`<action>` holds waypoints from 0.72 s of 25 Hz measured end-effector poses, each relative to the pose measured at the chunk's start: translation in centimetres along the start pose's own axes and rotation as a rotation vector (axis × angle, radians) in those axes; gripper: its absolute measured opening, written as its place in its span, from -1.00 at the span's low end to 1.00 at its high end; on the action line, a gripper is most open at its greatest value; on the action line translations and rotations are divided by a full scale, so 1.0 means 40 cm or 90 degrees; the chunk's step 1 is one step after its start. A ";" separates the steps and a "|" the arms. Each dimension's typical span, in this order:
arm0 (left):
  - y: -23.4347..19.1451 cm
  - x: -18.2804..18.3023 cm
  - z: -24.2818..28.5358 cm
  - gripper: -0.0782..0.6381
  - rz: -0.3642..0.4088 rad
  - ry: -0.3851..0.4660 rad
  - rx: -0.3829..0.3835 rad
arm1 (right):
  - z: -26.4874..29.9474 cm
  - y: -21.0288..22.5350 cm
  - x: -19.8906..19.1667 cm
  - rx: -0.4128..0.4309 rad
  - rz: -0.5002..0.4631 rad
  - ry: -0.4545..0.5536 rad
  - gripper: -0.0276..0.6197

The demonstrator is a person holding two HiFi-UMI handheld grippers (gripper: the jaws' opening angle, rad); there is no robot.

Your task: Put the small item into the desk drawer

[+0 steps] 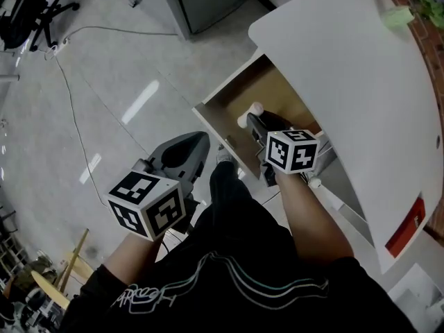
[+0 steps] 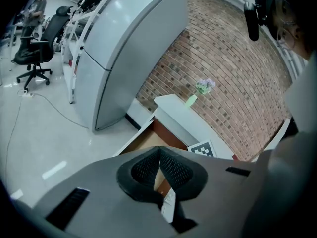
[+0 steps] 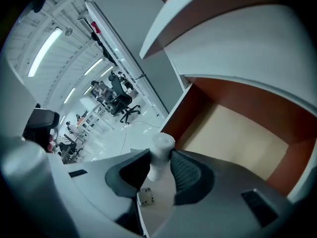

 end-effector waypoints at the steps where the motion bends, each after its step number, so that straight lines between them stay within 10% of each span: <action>1: -0.008 -0.003 0.009 -0.72 -0.003 -0.003 0.001 | 0.018 0.012 -0.005 -0.003 0.002 -0.006 -0.49; 18: -0.111 -0.035 0.099 -0.72 -0.054 -0.039 0.029 | 0.227 0.185 -0.079 -0.058 0.101 -0.099 -0.49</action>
Point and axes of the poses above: the fingertips, and each gripper's own axes: z forward along the fingers, y to its right, x out of its top, the point moved 8 cm from there along -z, backward along the fingers, and after that the axes turned 8 degrees about -y, right-handed, at the moved point
